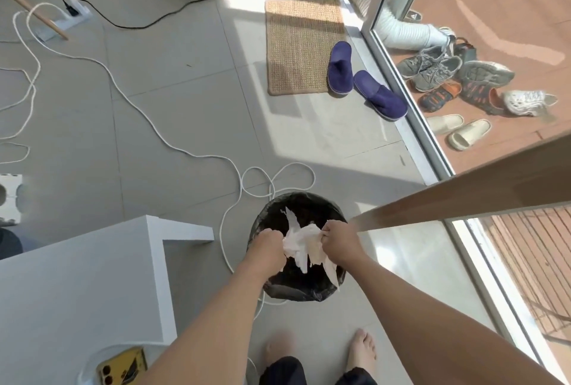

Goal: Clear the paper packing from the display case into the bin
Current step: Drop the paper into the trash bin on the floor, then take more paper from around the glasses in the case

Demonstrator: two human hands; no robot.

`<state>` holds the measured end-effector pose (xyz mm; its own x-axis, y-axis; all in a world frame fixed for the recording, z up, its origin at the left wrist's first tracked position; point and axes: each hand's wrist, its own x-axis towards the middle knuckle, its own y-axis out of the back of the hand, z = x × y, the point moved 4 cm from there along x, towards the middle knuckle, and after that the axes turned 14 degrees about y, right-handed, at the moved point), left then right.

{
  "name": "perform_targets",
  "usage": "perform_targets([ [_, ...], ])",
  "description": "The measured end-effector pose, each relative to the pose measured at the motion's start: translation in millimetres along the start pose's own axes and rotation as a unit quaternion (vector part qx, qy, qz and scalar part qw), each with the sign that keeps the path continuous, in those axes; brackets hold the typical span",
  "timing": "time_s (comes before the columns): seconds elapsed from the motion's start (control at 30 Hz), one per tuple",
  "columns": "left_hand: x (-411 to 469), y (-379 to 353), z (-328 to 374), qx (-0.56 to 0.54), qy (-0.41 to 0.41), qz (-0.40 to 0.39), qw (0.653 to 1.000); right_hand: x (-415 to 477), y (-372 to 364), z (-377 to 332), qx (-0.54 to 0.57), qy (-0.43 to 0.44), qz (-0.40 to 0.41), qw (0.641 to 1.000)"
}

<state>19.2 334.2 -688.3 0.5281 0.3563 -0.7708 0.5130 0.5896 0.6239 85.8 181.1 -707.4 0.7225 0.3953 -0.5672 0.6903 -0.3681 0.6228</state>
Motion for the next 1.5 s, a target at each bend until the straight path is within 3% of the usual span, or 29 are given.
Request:
perform_targets([
  [0.27, 18, -14, -1, -0.024, -0.028, -0.015, 0.999, 6, -8, -2, 0.026, 0.015, -0.077, 0.997],
  [0.47, -7, 6, -5, -0.019, -0.03, -0.011, 0.999, -16, 14, -21, 0.013, 0.012, -0.054, 0.998],
  [0.67, -71, 72, 6, 0.004, -0.046, 0.068, 0.997, -62, 68, -74, -0.062, 0.031, -0.03, 0.997],
  [0.9, -201, 187, 43, 0.002, -0.122, 0.178, 0.976, -165, 180, -176, -0.106, 0.127, 0.079, 0.983],
  [1.17, -372, 318, 105, -0.063, -0.238, 0.306, 0.92, -310, 326, -268, -0.195, 0.211, 0.216, 0.933],
  [1.5, -536, 353, 200, -0.091, -0.401, 0.377, 0.83, -473, 451, -279, -0.203, 0.221, 0.387, 0.872],
])
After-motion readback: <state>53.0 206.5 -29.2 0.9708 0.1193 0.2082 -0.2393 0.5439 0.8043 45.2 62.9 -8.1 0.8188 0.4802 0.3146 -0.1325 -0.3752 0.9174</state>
